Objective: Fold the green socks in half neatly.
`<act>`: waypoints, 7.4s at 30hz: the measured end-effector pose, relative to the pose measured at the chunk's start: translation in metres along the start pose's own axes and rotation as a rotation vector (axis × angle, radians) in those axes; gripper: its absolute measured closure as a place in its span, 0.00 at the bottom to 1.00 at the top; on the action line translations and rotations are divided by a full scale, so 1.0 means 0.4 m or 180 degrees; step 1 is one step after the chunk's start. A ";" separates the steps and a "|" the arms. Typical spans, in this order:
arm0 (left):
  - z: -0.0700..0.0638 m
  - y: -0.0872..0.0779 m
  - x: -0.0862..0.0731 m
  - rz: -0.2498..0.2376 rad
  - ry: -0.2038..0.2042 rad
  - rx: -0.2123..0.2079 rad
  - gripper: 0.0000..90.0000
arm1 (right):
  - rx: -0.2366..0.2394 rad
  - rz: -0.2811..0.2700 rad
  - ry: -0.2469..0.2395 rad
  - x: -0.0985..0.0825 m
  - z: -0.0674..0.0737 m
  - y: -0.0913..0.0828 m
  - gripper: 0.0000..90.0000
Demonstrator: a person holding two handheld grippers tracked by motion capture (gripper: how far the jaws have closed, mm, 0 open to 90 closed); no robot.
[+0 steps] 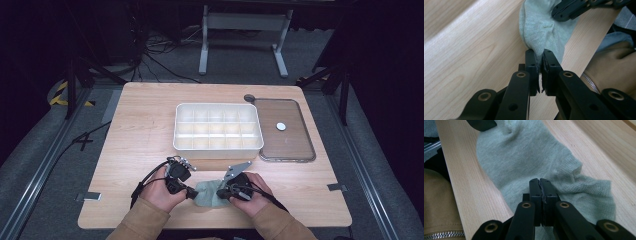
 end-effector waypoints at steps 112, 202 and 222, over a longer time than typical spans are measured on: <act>-0.069 0.077 0.096 -0.0540 0.0887 -0.0529 0.48 | -0.0178 -0.0507 0.0411 -0.031 -0.047 -0.104 0.99; -0.128 0.202 0.111 -0.0207 0.0647 -0.0062 0.99 | -0.0371 0.0147 0.0397 -0.107 -0.026 -0.141 0.99; -0.140 0.199 0.103 -0.0084 0.0614 -0.0151 0.99 | -0.0650 0.0148 0.0273 -0.130 -0.036 -0.155 1.00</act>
Point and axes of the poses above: each handheld gripper's, and its own axes: y roughly forward along the jaws, x roughly out of its top, z roughly to its left, the point moved 4 cm from there along y, roughly forward along the jaws, and after that the axes turned 4 degrees about -y, right-handed, at the moved point
